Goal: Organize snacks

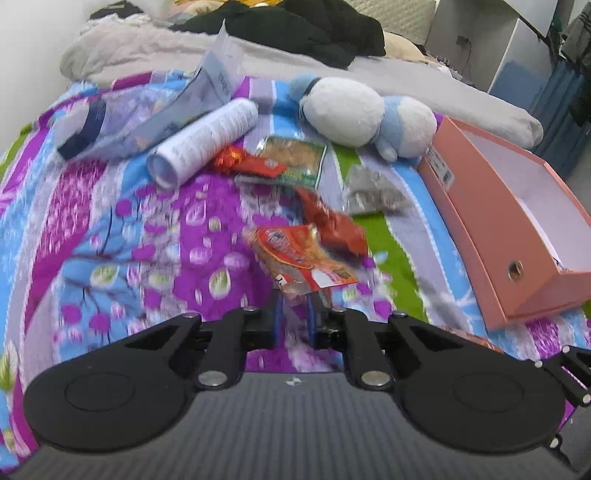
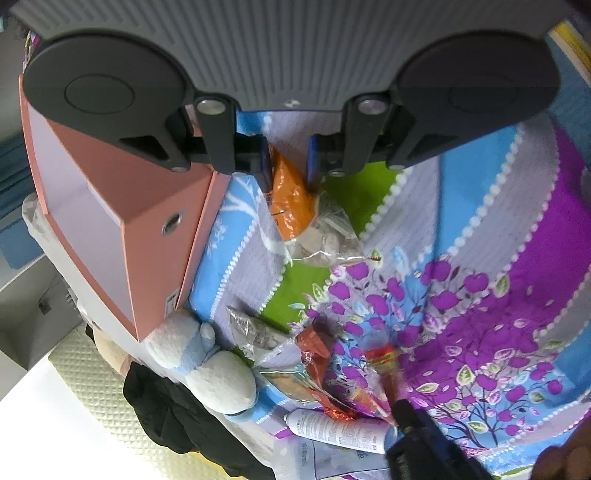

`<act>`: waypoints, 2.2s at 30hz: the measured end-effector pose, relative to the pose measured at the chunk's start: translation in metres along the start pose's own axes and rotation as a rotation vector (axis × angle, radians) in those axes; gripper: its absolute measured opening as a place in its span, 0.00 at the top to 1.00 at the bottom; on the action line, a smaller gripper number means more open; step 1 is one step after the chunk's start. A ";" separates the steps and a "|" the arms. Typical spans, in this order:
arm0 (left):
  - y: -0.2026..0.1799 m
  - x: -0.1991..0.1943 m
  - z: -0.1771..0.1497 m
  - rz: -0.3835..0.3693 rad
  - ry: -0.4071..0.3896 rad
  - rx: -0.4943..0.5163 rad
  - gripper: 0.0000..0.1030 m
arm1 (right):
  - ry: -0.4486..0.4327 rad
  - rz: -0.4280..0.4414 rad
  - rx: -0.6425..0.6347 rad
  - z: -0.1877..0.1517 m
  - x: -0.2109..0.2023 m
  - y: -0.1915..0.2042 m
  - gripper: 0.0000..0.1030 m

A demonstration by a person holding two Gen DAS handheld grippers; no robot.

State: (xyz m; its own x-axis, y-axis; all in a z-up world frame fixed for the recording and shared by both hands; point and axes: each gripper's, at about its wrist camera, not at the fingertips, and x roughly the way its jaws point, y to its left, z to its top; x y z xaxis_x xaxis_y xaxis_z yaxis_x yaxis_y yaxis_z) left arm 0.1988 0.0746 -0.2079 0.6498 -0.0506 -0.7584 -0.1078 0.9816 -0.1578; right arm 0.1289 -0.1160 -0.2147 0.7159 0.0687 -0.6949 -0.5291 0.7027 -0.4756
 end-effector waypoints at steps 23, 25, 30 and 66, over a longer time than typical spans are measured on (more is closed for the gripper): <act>0.008 -0.016 -0.060 -0.061 0.109 -0.083 0.27 | -0.048 0.237 0.586 -0.050 -0.023 -0.034 0.28; 0.005 -0.015 -0.056 -0.053 0.098 -0.058 0.22 | -0.064 0.243 0.659 -0.050 -0.023 -0.042 0.28; -0.007 -0.003 -0.047 -0.029 0.077 0.044 0.17 | -0.090 0.258 0.785 -0.048 -0.013 -0.057 0.16; -0.037 0.031 -0.032 -0.037 0.080 0.082 0.92 | -0.023 0.334 0.735 -0.036 0.014 -0.067 0.39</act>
State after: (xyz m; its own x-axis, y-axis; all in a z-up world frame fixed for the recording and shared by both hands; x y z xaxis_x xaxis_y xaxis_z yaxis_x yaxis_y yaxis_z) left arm 0.1982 0.0309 -0.2459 0.5896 -0.0982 -0.8017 -0.0213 0.9904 -0.1369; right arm 0.1585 -0.1876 -0.2116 0.5866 0.3659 -0.7225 -0.2873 0.9281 0.2368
